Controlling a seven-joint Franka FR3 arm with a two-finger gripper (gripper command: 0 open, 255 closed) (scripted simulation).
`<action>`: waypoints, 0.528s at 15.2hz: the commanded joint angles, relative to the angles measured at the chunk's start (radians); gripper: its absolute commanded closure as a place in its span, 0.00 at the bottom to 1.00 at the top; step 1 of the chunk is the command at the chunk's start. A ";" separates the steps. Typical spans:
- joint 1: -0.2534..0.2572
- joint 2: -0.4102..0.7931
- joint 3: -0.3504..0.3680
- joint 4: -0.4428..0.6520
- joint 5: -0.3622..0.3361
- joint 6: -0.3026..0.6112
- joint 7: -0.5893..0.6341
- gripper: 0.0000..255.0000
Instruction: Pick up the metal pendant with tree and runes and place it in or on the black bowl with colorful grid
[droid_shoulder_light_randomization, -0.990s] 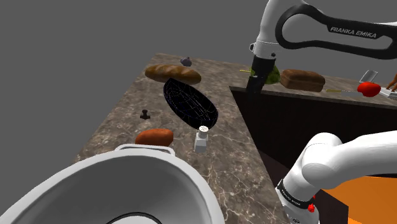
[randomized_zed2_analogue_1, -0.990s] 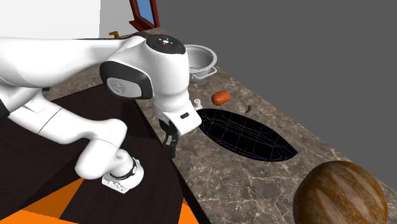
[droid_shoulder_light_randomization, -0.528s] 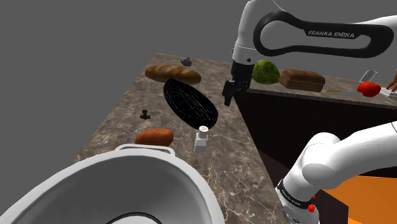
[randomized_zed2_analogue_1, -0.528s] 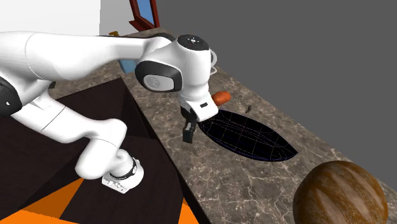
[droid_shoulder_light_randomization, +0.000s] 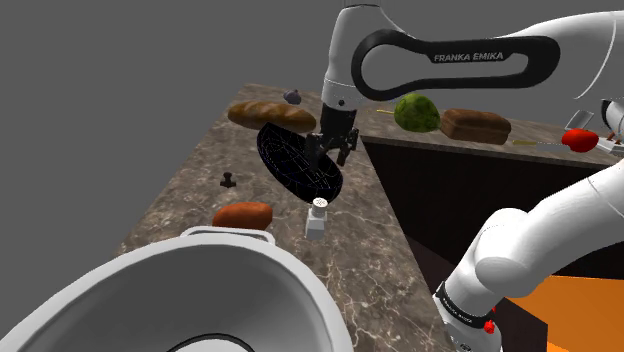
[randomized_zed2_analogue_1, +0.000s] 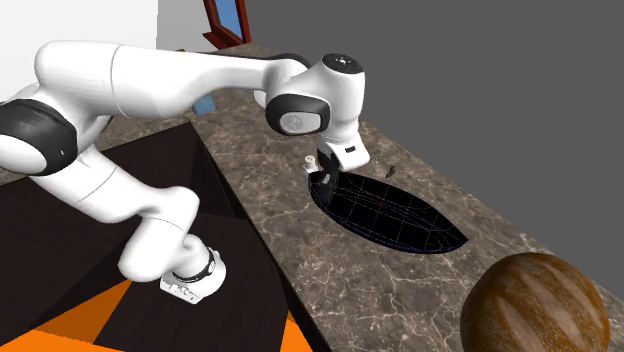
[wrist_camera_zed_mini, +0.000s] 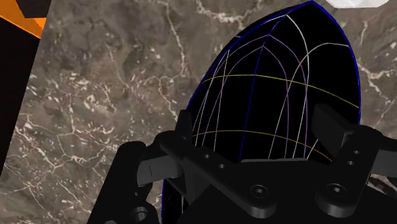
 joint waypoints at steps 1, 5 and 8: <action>0.000 0.056 0.030 0.038 0.002 0.030 0.064 0.00; -0.001 0.191 0.085 0.141 -0.021 0.083 0.193 0.00; 0.004 0.300 0.119 0.233 -0.055 0.112 0.291 0.00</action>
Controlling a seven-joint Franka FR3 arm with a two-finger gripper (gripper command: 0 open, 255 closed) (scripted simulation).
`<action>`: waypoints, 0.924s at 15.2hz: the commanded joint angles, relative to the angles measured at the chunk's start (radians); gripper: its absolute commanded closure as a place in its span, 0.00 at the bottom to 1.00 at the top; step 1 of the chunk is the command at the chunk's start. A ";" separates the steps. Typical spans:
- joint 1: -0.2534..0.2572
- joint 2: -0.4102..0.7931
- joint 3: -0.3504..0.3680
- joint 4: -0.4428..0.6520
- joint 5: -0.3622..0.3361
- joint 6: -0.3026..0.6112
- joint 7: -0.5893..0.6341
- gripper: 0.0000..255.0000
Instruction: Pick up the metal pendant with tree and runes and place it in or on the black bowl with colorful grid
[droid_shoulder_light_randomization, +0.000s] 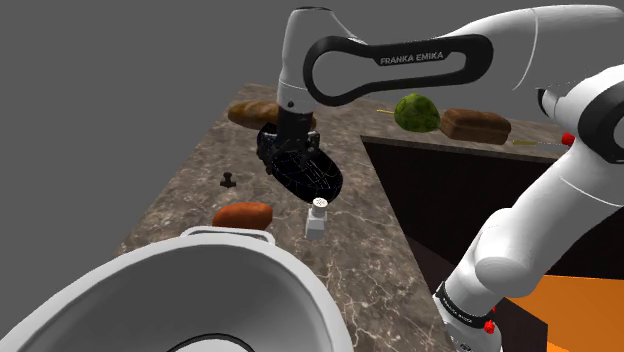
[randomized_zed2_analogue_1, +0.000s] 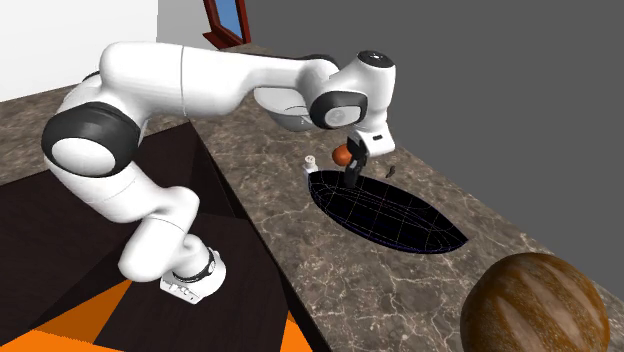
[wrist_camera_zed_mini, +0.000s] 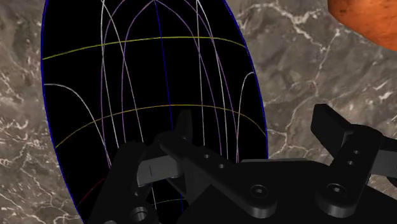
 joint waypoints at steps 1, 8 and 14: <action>0.006 0.076 0.021 0.061 -0.027 0.023 0.070 0.00; 0.066 0.358 0.048 0.352 -0.153 0.030 0.289 0.00; 0.095 0.447 0.039 0.407 -0.191 0.066 0.341 0.00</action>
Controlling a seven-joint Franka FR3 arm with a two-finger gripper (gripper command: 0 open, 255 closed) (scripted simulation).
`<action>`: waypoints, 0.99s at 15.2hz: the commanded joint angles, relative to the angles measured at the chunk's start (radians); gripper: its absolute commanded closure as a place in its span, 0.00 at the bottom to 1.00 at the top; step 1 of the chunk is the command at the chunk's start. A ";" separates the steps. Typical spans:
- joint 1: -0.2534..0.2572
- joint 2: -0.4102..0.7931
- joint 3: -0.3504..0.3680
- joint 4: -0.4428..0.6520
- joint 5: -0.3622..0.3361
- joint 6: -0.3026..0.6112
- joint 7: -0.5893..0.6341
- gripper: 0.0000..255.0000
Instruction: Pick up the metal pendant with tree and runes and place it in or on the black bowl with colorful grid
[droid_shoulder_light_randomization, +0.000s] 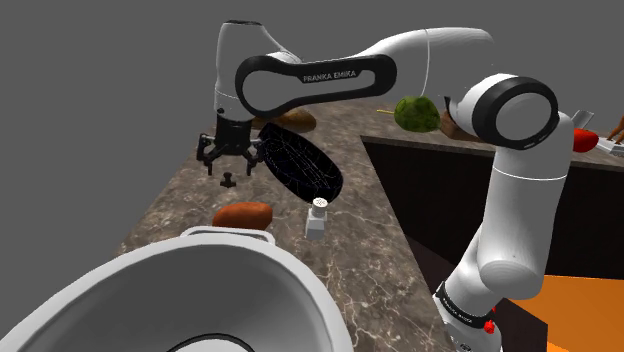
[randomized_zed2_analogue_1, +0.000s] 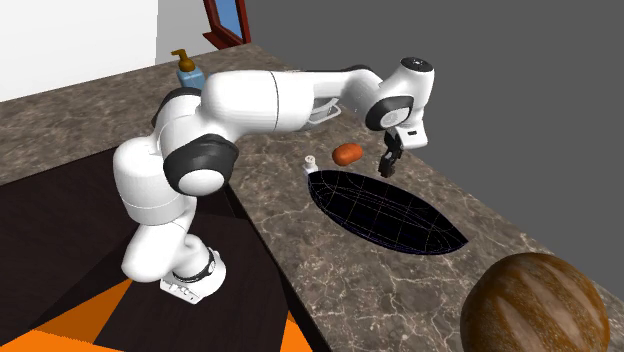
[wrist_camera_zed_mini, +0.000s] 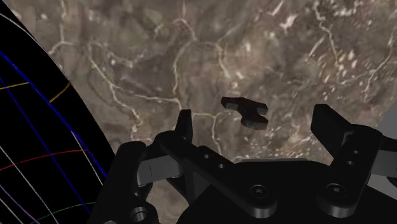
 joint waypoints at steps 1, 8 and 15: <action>0.001 0.011 -0.002 -0.013 -0.005 0.024 0.003 0.00; 0.003 0.021 -0.004 -0.034 -0.010 0.054 0.006 0.00; 0.003 0.021 -0.004 -0.034 -0.010 0.054 0.006 1.00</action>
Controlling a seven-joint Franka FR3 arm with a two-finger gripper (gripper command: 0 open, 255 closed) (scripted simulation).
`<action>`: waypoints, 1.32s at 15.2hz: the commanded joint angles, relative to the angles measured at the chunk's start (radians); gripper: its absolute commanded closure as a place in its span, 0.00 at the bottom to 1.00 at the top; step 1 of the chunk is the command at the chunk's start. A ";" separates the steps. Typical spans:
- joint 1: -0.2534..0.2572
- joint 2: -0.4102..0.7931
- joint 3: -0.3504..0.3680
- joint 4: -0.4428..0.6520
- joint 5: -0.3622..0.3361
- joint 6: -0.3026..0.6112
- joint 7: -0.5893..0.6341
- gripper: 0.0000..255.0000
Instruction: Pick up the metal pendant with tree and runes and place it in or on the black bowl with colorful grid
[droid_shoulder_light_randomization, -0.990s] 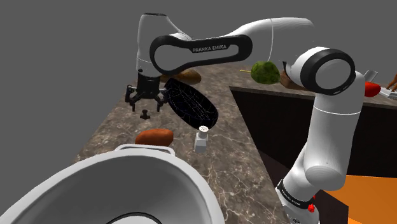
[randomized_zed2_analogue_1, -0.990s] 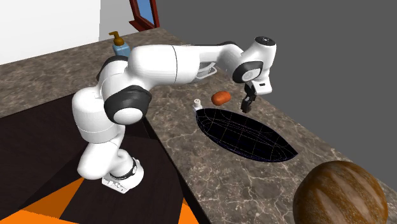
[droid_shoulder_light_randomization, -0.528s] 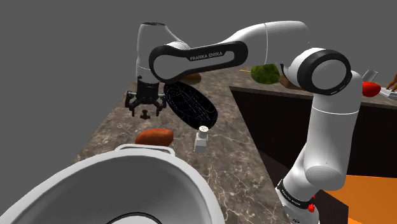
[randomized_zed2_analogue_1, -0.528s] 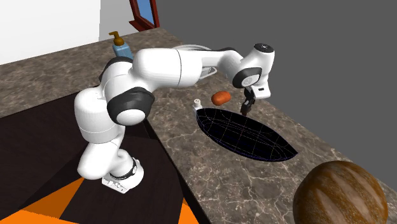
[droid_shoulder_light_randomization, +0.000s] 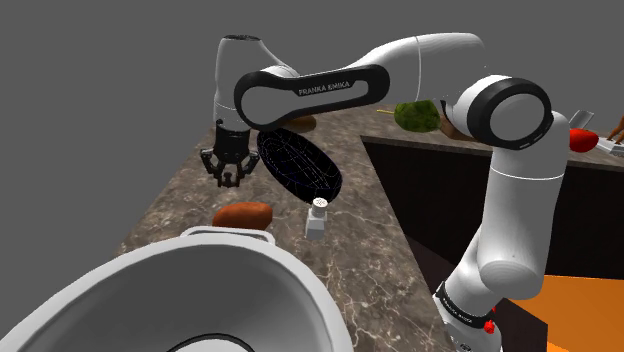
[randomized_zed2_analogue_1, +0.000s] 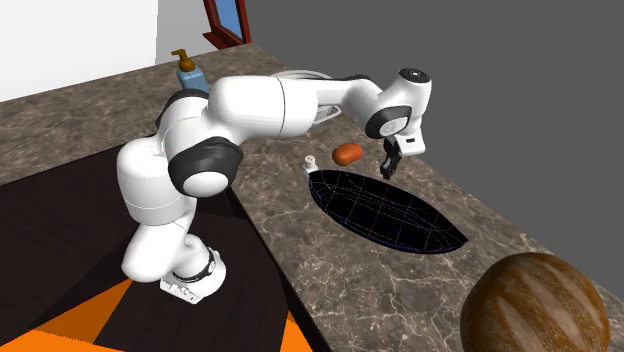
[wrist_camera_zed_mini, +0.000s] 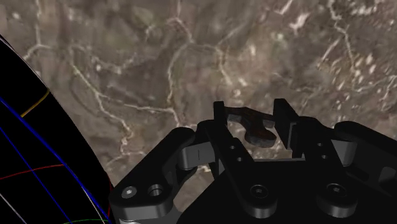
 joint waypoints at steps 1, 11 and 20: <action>0.000 0.000 0.000 0.000 0.000 0.000 0.000 1.00; 0.002 -0.008 0.003 0.057 0.005 -0.064 -0.002 1.00; 0.011 -0.006 0.006 0.180 0.006 -0.185 -0.003 1.00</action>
